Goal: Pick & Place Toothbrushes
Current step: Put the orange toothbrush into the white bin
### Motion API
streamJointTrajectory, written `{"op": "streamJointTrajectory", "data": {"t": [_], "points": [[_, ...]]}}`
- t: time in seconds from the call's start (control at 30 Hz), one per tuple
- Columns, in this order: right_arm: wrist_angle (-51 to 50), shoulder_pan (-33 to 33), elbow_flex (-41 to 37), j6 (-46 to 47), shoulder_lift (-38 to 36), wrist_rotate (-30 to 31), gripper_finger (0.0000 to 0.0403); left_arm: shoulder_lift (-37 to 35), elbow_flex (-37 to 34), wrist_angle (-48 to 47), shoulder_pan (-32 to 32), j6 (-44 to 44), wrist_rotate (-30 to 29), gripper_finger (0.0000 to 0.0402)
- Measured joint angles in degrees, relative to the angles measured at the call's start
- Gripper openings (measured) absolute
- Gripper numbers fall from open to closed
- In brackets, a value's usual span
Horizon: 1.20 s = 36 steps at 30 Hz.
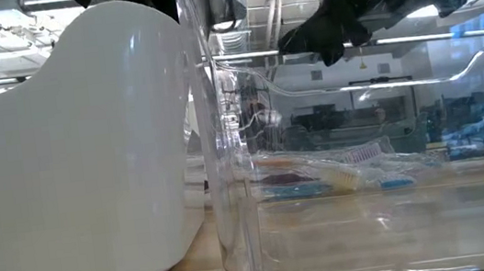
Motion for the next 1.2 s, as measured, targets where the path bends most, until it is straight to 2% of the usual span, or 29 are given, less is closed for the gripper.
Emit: {"op": "streamJointTrajectory", "data": {"t": [0.13,0.3,0.43,0.6,0.7,0.87,1.2], "points": [[-1.22,0.02,0.00,-1.16,0.00,0.00,0.0000,1.90,-0.28,-0.42,-0.67,2.93,0.25,0.0003],[-3.59,0.02,0.00,-4.08,0.00,0.08,0.0000,5.74,-0.26,-0.36,-1.13,9.76,6.02,0.0003],[-3.63,0.02,0.00,-5.74,0.00,0.15,0.0000,9.69,0.10,0.91,-1.41,14.08,6.15,0.0006],[-4.05,0.02,0.00,-6.01,0.00,0.17,0.0000,13.70,2.16,0.92,-0.32,13.88,4.20,0.0033],[-4.88,0.02,0.00,-6.01,0.00,0.18,0.0000,14.01,2.83,0.97,-0.04,13.84,0.95,0.0057],[-5.21,0.02,0.00,-6.01,0.00,0.20,0.0000,13.53,2.89,0.41,-0.88,12.37,0.76,0.0089],[-5.51,-0.07,-0.01,-5.99,0.00,0.20,0.0000,13.82,2.82,0.23,-1.12,7.81,0.88,0.0098]]}}
